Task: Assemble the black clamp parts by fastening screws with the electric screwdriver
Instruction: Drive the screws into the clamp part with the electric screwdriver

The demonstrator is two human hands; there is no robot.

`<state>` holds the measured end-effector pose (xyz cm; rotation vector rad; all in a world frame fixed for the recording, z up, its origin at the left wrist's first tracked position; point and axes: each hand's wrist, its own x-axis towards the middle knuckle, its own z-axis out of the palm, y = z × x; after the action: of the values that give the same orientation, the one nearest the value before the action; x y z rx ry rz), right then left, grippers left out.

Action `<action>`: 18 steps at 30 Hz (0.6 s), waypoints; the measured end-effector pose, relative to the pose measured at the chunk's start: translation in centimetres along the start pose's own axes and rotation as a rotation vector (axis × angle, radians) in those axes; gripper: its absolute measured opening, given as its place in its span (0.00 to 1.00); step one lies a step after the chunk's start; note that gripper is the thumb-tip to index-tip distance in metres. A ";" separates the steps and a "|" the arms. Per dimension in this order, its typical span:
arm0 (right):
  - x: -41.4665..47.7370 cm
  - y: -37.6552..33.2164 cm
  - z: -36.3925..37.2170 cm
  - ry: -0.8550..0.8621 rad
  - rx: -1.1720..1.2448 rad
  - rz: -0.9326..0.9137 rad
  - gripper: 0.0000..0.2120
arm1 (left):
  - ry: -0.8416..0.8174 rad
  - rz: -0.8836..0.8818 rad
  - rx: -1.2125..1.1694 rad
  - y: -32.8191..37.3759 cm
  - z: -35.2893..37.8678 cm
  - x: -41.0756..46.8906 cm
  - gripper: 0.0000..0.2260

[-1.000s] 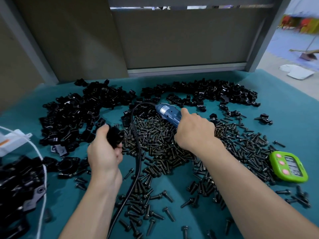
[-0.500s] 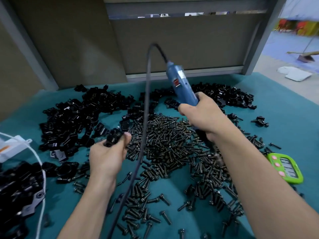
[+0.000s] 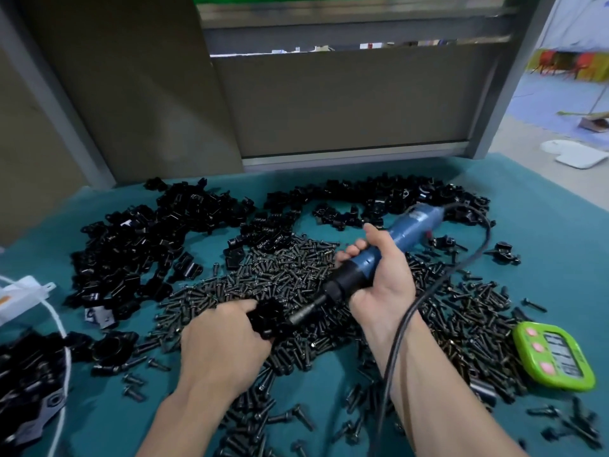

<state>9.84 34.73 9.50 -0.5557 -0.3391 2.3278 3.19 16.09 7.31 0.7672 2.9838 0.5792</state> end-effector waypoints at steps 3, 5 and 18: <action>0.4 -0.9 -0.8 0.059 0.090 -0.051 0.06 | 0.030 0.053 0.027 -0.1 0.0 -0.1 0.16; 0.6 -1.4 -1.3 0.067 0.121 -0.078 0.04 | 0.024 0.082 0.013 -0.1 -0.1 -0.4 0.09; 0.0 -0.3 -1.5 0.140 0.102 -0.168 0.06 | -0.023 0.028 -0.144 0.9 0.8 -0.9 0.17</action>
<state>10.71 35.10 8.29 -0.6126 -0.1915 2.1192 4.51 16.70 6.80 0.8003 2.8757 0.7708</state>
